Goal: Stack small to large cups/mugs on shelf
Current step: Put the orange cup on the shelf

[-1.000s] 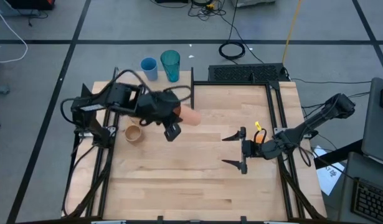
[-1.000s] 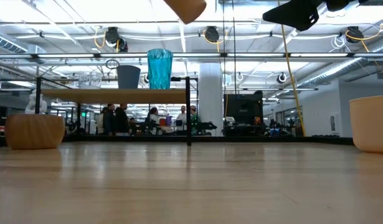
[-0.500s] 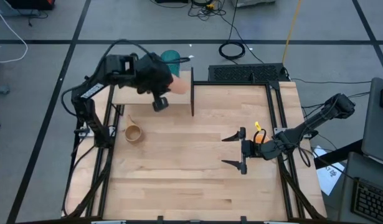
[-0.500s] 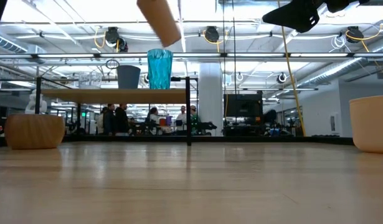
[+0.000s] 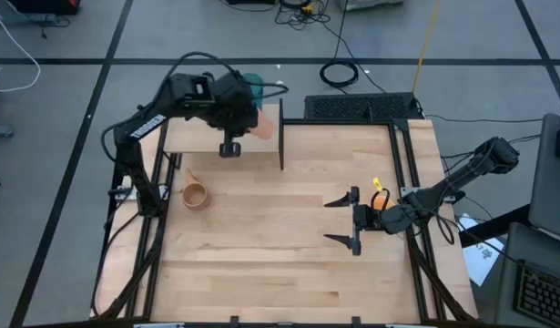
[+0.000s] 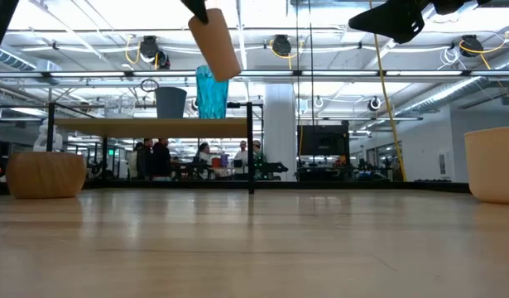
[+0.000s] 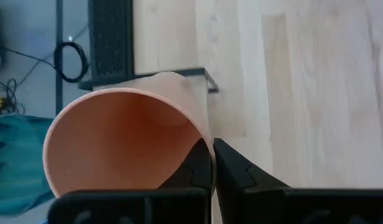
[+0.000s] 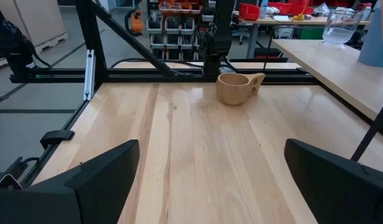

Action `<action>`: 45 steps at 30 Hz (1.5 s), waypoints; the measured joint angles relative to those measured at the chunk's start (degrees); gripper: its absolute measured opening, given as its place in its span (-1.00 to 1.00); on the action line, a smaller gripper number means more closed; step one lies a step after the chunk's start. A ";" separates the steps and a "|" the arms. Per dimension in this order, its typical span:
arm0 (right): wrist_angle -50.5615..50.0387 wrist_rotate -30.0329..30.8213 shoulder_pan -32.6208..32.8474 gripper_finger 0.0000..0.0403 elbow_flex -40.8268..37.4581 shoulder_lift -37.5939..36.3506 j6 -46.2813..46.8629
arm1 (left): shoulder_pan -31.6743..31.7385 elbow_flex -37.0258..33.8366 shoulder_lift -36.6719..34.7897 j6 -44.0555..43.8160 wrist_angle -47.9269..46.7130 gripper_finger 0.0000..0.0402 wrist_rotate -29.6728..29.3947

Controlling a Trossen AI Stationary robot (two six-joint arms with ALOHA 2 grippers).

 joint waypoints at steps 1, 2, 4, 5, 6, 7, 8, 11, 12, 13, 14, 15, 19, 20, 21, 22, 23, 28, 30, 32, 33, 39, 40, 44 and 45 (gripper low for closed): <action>0.00 0.00 0.00 0.94 0.00 0.00 0.00 | 0.00 -0.90 0.10 0.33 0.02 -0.99 -0.50; -0.02 -0.02 0.00 0.94 0.00 0.00 0.00 | 0.02 -1.93 0.19 0.72 0.01 -0.99 -1.50; 0.00 -0.12 0.01 0.94 0.00 0.00 0.00 | 0.07 -4.03 0.25 1.83 -0.02 -0.99 -3.80; -0.01 -0.16 0.04 0.94 0.00 0.00 0.00 | 0.11 -5.05 0.24 2.16 -0.02 -0.98 -4.39; -0.02 -0.17 0.04 0.94 0.00 0.00 -0.01 | 0.18 -5.88 0.21 2.27 -0.07 -0.97 -4.59; 0.00 -0.18 0.04 0.94 0.00 0.00 -0.05 | 0.38 -6.58 0.21 2.34 -0.11 -0.97 -4.66; 0.00 -0.20 0.04 0.94 0.00 0.00 -0.07 | 0.52 -7.20 0.21 2.42 -0.04 -0.97 -4.68; 0.01 -0.20 0.04 0.94 0.00 0.00 -0.27 | 1.00 -9.15 0.19 3.38 -0.07 -0.99 -4.68; 0.06 -0.20 0.04 0.94 0.00 0.00 -0.45 | 1.16 -9.68 0.19 3.53 -0.05 -0.98 -4.74; 0.17 -0.21 0.04 0.94 0.00 0.00 -0.51 | 1.40 -10.18 0.19 3.55 -0.03 -0.98 -4.72; 0.33 -0.22 0.04 0.94 0.00 0.00 -0.59 | 1.66 -10.57 0.19 3.55 -0.03 -0.97 -4.74; 0.44 -0.22 0.04 0.94 0.00 0.00 -0.61 | 1.89 -10.92 0.19 3.54 -0.02 -0.96 -4.74; 0.46 -0.22 0.04 0.94 0.00 0.00 -0.63 | 3.34 -12.04 0.19 3.68 -0.02 -0.98 -4.76; 0.49 -0.22 0.04 0.94 0.00 0.00 -0.63 | 3.65 -12.30 0.19 3.67 -0.01 -0.98 -4.82; 0.52 -0.22 0.04 0.94 0.00 0.00 -0.63 | 3.90 -12.54 0.19 3.67 0.01 -0.98 -4.88; 0.58 -0.22 0.04 0.94 0.00 0.00 -0.63 | 4.09 -12.74 0.19 3.67 0.01 -0.97 -4.88; 0.65 -0.22 0.04 0.94 0.00 0.00 -0.62 | 4.30 -12.85 0.19 3.66 0.00 -0.95 -4.88; 0.66 -0.24 0.09 0.94 0.00 0.00 -0.55 | 4.57 -12.88 0.17 4.06 0.28 -0.92 -4.85; 0.66 -0.24 0.09 0.94 0.00 0.00 -0.61 | 4.57 -12.89 0.19 4.34 0.26 -0.96 -4.67; 0.73 -0.26 0.09 0.94 0.00 0.00 -0.63 | 4.57 -12.89 0.19 5.18 0.26 -0.98 -3.36; 0.84 -0.26 0.09 0.94 0.00 0.00 -0.66 | 4.57 -12.89 0.19 5.48 0.26 -0.98 -2.88; 0.90 -0.33 0.09 0.94 0.00 0.00 -0.68 | 4.92 -12.90 0.83 5.74 0.32 -0.89 -3.01; 0.98 -0.46 0.09 0.94 0.00 0.00 -0.68 | 5.04 -12.91 1.01 6.03 0.44 -0.90 -3.06; 1.11 -0.46 0.09 0.94 0.00 0.00 -0.68 | 5.22 -12.91 1.84 7.09 1.41 -0.96 -3.77; 1.10 -0.47 0.09 0.94 0.00 0.00 -0.68 | 5.29 -12.93 1.89 7.12 1.65 -0.97 -4.31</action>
